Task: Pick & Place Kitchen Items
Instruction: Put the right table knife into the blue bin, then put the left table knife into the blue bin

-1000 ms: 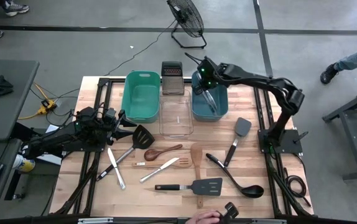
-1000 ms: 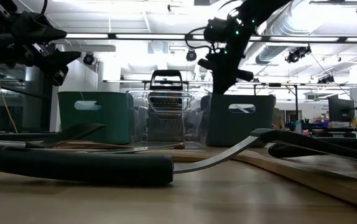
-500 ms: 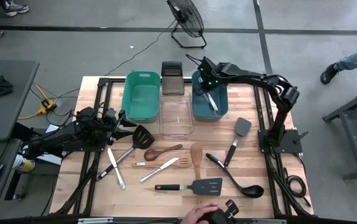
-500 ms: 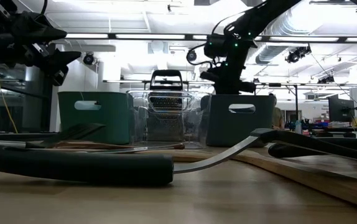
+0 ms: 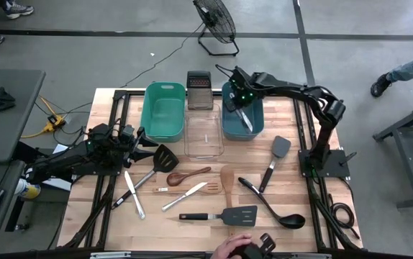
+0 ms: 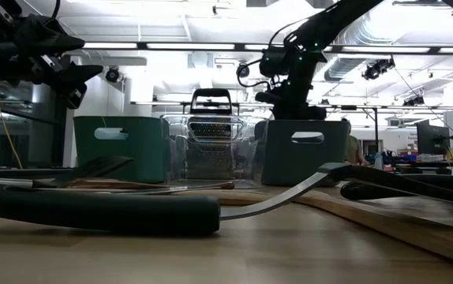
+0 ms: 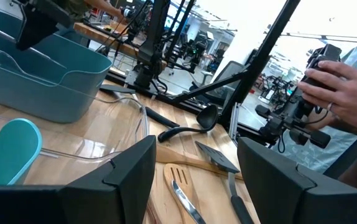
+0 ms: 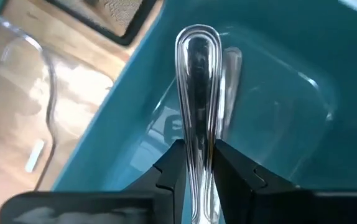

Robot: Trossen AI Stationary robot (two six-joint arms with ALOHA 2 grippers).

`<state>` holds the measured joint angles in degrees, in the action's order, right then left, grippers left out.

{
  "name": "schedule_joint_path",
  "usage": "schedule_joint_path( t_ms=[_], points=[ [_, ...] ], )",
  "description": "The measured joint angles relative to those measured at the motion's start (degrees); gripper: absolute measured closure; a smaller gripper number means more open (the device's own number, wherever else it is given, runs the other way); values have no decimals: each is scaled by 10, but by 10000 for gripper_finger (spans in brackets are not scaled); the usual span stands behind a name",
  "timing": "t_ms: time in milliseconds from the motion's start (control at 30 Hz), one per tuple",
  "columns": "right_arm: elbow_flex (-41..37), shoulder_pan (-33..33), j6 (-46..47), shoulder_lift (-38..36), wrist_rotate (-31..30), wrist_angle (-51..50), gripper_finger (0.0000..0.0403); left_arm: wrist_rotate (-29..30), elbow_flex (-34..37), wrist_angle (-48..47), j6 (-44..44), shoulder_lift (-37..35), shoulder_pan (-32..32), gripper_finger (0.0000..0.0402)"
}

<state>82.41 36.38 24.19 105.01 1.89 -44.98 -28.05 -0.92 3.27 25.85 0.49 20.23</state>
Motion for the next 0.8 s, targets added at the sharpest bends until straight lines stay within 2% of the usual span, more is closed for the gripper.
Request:
schedule_joint_path(
  t_ms=[400,667,800],
  points=[
    [0,-1,8,-1,48,1,302,0,0,0,0,0,0,178],
    [0,-22,10,-48,-1,-14,306,0,0,0,0,0,0,178],
    [0,-41,-4,-77,1,-24,306,0,0,0,0,0,0,178]
  ],
)
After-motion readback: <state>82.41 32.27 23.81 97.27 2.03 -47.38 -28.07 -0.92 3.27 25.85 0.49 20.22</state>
